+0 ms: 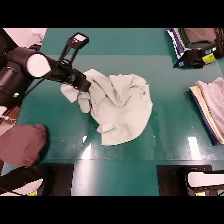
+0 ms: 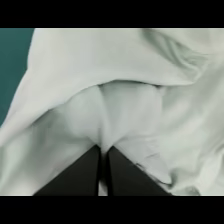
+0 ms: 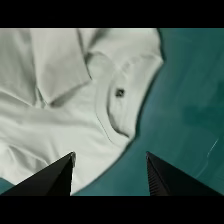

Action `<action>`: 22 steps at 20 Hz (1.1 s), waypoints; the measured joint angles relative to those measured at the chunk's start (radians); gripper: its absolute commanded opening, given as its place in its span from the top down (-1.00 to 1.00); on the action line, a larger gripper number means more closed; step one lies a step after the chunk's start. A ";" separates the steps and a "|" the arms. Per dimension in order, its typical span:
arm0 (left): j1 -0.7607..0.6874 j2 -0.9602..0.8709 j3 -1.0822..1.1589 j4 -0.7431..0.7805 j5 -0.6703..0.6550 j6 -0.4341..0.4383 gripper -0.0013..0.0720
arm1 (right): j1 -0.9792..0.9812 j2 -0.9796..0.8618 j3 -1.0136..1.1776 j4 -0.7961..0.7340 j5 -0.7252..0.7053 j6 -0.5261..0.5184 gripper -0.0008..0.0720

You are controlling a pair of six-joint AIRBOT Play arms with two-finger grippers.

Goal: Fold the shirts.

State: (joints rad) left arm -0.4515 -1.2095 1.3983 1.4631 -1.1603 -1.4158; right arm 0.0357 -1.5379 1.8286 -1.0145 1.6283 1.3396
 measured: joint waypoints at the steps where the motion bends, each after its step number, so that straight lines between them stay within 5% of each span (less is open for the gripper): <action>1: 0.000 0.009 -0.002 0.003 -0.031 0.002 0.88 | -0.005 0.007 -0.047 0.000 -0.005 0.000 -0.45; 15: -0.002 0.029 -0.182 -0.010 -0.079 -0.016 0.88 | 0.118 -0.013 -0.695 0.143 -0.396 -0.037 -0.43; 19: -0.002 0.029 -0.190 -0.027 -0.072 -0.023 0.88 | 0.163 -0.014 -0.752 0.149 -0.480 -0.039 -0.22; 20: -0.002 0.029 -0.192 -0.034 -0.070 -0.023 0.88 | 0.169 -0.014 -0.757 0.153 -0.493 -0.040 -0.04; 21: -0.002 0.029 -0.192 -0.041 -0.066 -0.024 0.88 | 0.175 -0.014 -0.762 0.154 -0.506 -0.040 0.77; 22: -0.002 0.029 -0.192 -0.050 -0.066 -0.024 0.88 | 0.176 -0.015 -0.766 0.146 -0.516 -0.040 0.94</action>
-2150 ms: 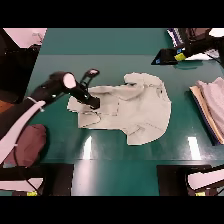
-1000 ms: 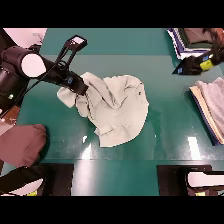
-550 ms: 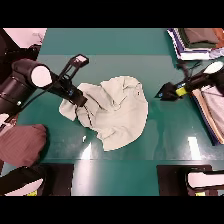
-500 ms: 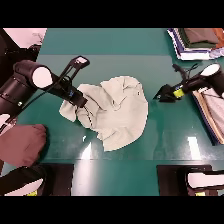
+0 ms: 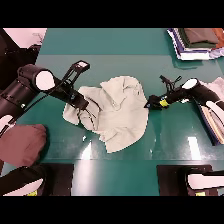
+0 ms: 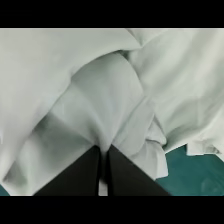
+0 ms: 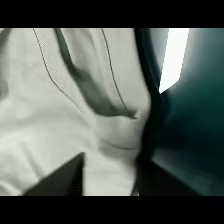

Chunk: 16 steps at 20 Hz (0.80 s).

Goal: Fold the shirts.

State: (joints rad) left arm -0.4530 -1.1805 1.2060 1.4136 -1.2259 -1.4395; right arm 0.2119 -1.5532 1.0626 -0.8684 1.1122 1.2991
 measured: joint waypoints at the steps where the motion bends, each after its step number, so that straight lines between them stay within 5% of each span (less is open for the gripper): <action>1: 0.000 0.000 0.000 -0.010 0.003 0.000 0.88 | 0.002 0.000 -0.002 0.000 -0.011 0.000 0.94; 8: 0.010 0.000 -0.003 -0.053 0.019 0.018 0.88 | -0.082 0.161 -0.007 -0.167 0.064 -0.007 0.94; 14: 0.014 -0.101 -0.018 -0.199 0.180 0.068 0.87 | -0.256 0.392 -0.008 -0.277 0.179 -0.006 0.94; 15: 0.014 -0.130 -0.019 -0.224 0.203 0.074 0.23 | -0.265 0.414 -0.008 -0.282 0.187 -0.006 0.94; 16: 0.015 -0.153 -0.019 -0.240 0.220 0.076 -0.74 | -0.270 0.430 -0.008 -0.288 0.192 -0.007 0.94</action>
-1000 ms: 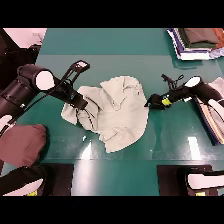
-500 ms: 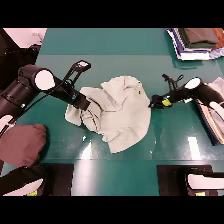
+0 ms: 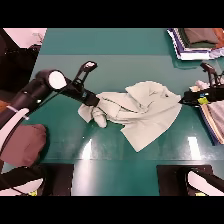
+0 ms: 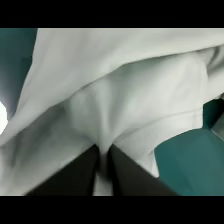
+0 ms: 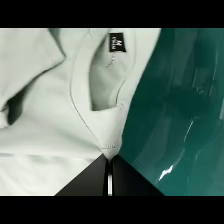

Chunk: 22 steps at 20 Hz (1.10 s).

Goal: Fold the shirts.

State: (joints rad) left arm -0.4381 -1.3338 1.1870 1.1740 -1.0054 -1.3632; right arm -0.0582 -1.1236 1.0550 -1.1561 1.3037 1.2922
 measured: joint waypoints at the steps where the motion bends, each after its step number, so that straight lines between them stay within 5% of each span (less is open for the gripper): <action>1: 0.002 -0.015 0.002 -0.011 0.013 0.000 -0.86 | -0.001 0.010 0.000 -0.005 0.002 0.000 0.94; 2: 0.006 -0.026 0.009 -0.022 0.018 0.000 -0.67 | 0.000 0.018 0.000 -0.005 0.006 0.000 0.94; 13: 0.093 0.103 0.046 -0.064 -0.228 -0.036 -0.66 | -0.008 0.037 0.000 -0.014 0.005 0.000 0.94; 22: -0.139 0.136 -0.278 -0.066 0.086 -0.193 -0.66 | -0.008 0.037 0.000 -0.014 -0.002 0.000 0.94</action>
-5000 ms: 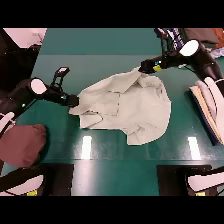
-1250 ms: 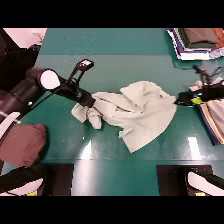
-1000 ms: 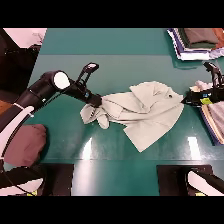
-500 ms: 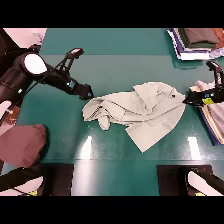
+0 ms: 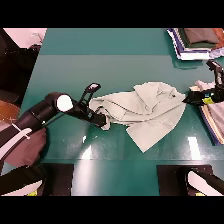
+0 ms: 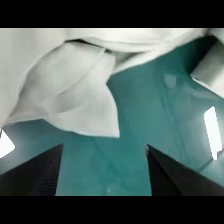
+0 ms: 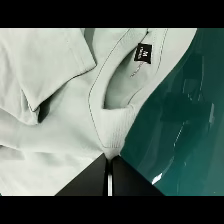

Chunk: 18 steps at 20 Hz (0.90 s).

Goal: Fold the shirts.

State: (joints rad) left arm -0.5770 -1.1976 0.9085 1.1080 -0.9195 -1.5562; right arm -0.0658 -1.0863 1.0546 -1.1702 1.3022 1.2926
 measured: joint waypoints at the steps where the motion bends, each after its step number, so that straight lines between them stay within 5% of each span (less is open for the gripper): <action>1: -0.008 -0.002 -0.017 -0.001 0.031 -0.011 -0.66 | 0.000 0.000 0.000 0.000 0.000 0.000 0.94; 5: -0.021 -0.056 -0.052 -0.010 0.112 -0.035 -0.66 | 0.000 0.000 0.000 0.000 0.004 0.000 0.94; 6: -0.023 -0.072 -0.055 -0.021 0.130 -0.037 -0.51 | 0.000 0.000 0.000 0.000 0.005 0.000 0.94; 8: -0.024 -0.093 -0.059 -0.032 0.166 -0.045 0.62 | 0.000 0.000 0.000 0.000 0.007 0.000 0.94; 9: -0.025 -0.099 -0.059 -0.036 0.182 -0.050 0.88 | 0.000 0.000 0.000 0.000 0.007 0.000 0.94; 16: 0.077 -0.061 0.055 -0.035 0.082 -0.017 0.88 | 0.000 -0.062 0.086 0.001 -0.017 0.001 0.92; 17: 0.107 -0.035 0.076 -0.032 0.059 -0.003 0.88 | 0.000 -0.089 0.117 0.001 -0.016 0.001 0.66; 18: 0.140 -0.004 0.093 -0.033 0.039 0.013 0.88 | 0.000 -0.117 0.146 0.001 -0.014 0.002 -0.10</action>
State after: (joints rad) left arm -0.4374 -1.2015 1.0019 1.0752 -0.8803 -1.5433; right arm -0.0658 -1.2037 1.2011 -1.1690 1.2877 1.2945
